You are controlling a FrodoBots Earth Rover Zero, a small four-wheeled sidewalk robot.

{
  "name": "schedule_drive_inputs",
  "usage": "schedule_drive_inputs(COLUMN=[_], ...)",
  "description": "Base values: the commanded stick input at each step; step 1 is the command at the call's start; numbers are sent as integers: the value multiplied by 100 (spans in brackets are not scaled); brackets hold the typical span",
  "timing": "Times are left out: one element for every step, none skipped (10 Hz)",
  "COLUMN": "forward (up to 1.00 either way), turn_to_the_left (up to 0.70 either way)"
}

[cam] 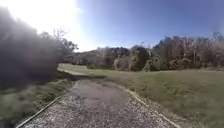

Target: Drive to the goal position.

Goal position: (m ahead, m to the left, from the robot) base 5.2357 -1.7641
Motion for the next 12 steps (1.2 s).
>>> schedule_drive_inputs(forward=[50,50,50,50,50,50,50,50,50,50,50,50], turn_to_the_left=[0,0,0,0,27,0,0,0,0,0,0,0])
